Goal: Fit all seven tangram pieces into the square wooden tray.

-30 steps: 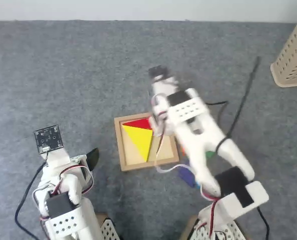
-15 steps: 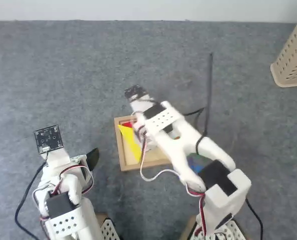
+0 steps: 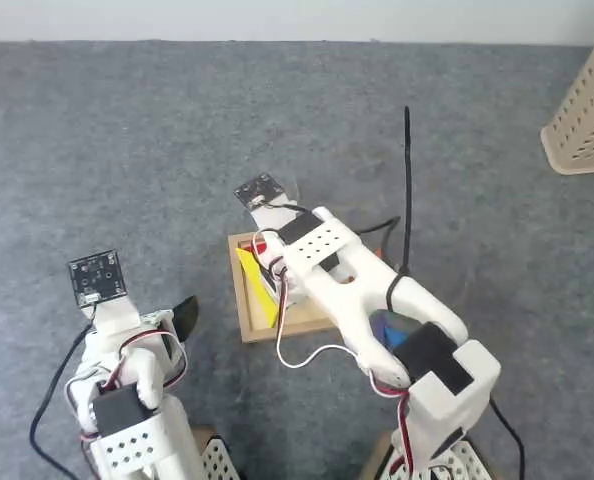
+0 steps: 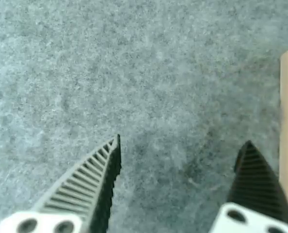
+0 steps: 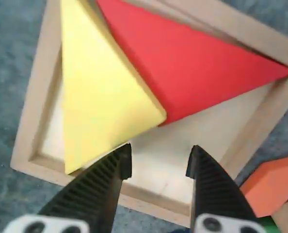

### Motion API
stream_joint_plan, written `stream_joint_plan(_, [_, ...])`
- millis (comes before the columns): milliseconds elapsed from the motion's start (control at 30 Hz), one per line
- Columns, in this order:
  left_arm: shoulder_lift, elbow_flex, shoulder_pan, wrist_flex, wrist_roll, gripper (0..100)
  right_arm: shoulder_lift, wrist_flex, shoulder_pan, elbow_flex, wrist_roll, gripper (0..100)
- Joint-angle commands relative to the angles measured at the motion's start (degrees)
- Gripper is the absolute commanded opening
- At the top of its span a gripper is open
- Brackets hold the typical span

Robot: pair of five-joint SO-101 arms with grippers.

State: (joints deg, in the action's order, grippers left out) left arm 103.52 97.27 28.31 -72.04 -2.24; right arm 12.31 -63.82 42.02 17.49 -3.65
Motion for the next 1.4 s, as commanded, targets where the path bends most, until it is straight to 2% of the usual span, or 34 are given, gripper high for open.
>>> stream_joint_plan(0, [0.79,-0.75,0.26,-0.35,0.09,35,-6.46,-0.57,-1.54,-1.14,-1.32,19.5])
stream_joint_plan(267, [0.79,-0.75,0.26,-0.35,0.09,35,-21.23,-1.80,-7.08,0.00,-0.97,17.1])
stream_joint_plan(400, [0.79,-0.75,0.26,-0.35,0.09,35,-20.44,12.70,-5.49,6.24,0.35,1.1])
stream_joint_plan(533, [0.79,-0.75,0.26,-0.35,0.09,35,-18.07,31.25,-2.77,13.45,3.25,2.2])
stream_joint_plan(633, [0.79,-0.75,0.26,-0.35,0.09,35,-16.04,38.20,-1.98,15.74,3.34,0.8])
stream_joint_plan(967, [0.79,-0.75,0.26,-0.35,0.09,35,-9.98,36.79,-2.15,17.23,3.60,0.7])
stream_joint_plan(1367, [0.79,-0.75,0.26,-0.35,0.09,35,-20.44,34.68,-1.89,25.32,3.69,0.7])
